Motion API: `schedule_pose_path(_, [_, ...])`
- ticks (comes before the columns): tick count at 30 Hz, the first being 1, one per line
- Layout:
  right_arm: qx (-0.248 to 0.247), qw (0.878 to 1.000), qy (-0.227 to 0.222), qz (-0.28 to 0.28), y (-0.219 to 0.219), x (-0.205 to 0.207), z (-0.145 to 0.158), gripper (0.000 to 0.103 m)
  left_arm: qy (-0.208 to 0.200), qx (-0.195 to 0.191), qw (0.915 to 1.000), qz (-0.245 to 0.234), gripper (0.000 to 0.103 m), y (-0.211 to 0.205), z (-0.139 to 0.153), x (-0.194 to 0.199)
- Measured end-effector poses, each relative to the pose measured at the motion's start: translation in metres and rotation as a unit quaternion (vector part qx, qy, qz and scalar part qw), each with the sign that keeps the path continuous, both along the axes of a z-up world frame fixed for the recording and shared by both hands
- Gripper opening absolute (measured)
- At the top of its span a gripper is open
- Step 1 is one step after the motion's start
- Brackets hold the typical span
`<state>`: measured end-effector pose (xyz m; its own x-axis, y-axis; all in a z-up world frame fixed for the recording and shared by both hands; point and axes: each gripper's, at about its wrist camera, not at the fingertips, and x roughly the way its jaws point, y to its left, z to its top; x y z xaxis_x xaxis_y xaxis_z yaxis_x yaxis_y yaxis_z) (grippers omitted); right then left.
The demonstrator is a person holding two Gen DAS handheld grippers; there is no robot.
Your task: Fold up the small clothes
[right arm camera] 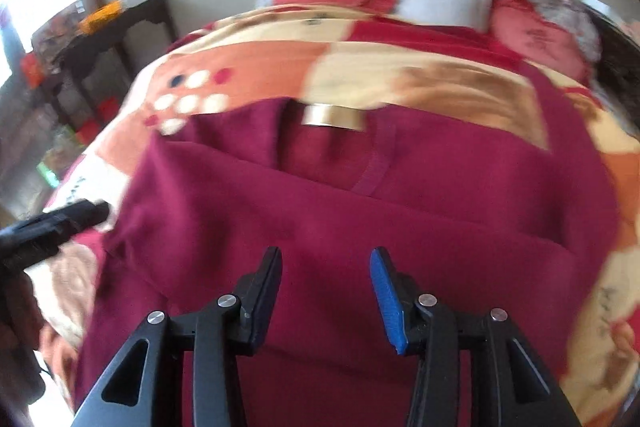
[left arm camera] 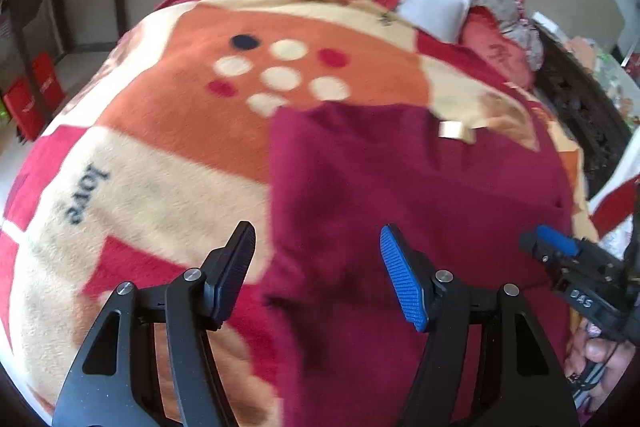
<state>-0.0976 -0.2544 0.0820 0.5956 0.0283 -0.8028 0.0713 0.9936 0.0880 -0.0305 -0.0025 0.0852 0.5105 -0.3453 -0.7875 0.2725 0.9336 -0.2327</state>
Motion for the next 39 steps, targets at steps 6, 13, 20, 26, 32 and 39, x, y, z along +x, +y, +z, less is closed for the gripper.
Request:
schedule_pose_path(6, [0.002, 0.996, 0.005, -0.089, -0.064, -0.03, -0.002, 0.044, 0.02, 0.014, 0.9994, -0.026, 0.065, -0.038, -0.019, 0.001])
schedule_pose_path(13, [0.002, 0.993, 0.024, -0.112, -0.091, -0.029, -0.026, 0.044, 0.026, 0.056, 0.998, -0.016, 0.066, -0.054, -0.037, 0.008])
schedule_pose_path(20, [0.008, 0.992, 0.005, -0.123, -0.096, -0.038, -0.015, 0.044, 0.025, 0.062, 0.9976, -0.016, 0.066, -0.057, -0.039, 0.009])
schedule_pose_path(26, [-0.024, 0.994, 0.024, -0.1, -0.088, -0.027, -0.028, 0.052, 0.021, 0.067, 0.9974, -0.016, 0.066, -0.059, -0.039, 0.008])
schedule_pose_path(32, [0.007, 0.994, 0.016, -0.108, -0.092, -0.034, -0.016, 0.052, 0.017, 0.053, 0.9983, -0.021, 0.066, -0.059, -0.029, 0.004])
schedule_pose_path(39, [0.016, 0.994, 0.028, -0.107, -0.097, -0.031, -0.026, 0.054, 0.019, 0.051, 0.9981, -0.03, 0.066, -0.065, -0.029, 0.004])
